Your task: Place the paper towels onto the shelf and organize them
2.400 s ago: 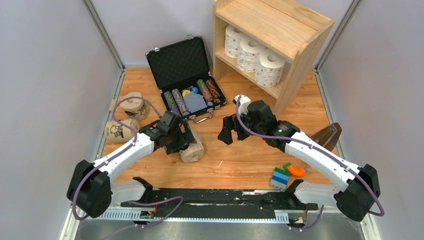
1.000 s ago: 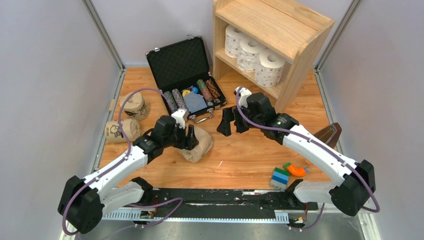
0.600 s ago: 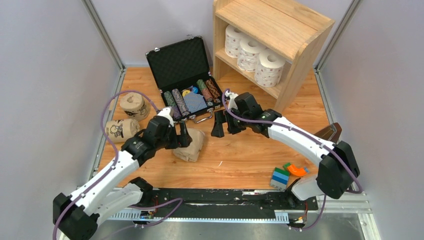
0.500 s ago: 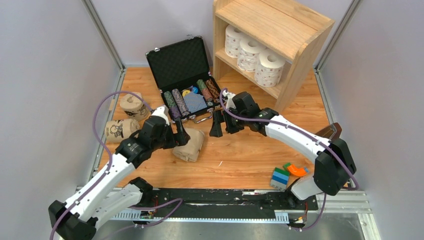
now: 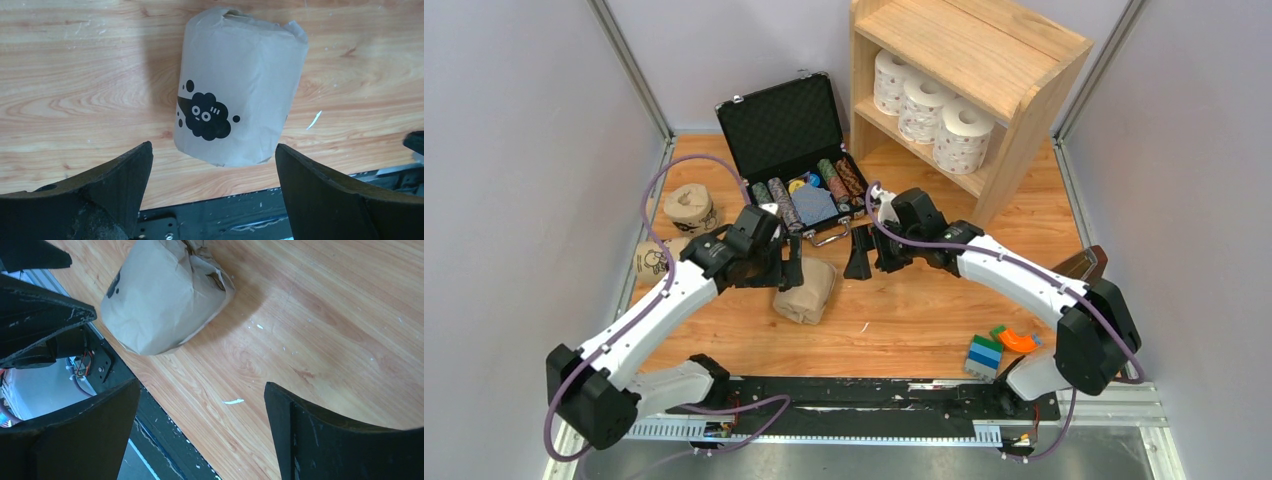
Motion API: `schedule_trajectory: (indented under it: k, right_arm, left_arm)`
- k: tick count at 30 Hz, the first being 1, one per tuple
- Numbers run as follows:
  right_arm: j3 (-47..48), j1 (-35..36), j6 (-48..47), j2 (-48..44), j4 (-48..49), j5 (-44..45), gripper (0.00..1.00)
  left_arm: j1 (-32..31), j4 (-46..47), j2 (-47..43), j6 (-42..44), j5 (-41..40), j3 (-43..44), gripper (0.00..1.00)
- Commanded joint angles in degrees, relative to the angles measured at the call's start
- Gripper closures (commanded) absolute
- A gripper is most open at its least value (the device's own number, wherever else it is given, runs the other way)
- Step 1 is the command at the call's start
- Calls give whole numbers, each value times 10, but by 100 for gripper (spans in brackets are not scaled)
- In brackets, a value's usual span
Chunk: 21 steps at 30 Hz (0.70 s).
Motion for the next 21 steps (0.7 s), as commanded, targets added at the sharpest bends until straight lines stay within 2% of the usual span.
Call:
schedule_trajectory:
  k: [1, 11, 15, 21]
  right_arm:
    - [-32, -8, 6, -56, 22, 20, 3]
    - [-96, -26, 26, -121, 22, 33, 3]
    - [-104, -29, 30, -132, 22, 37, 3]
    - [-109, -30, 29, -137, 23, 38, 2]
  left_arm:
    - [-2, -13, 53, 78, 33, 43, 0]
    - [8, -49, 268, 157, 88, 170, 0]
    - [24, -40, 301, 162, 122, 172, 0]
    - [33, -46, 335, 170, 108, 162, 0]
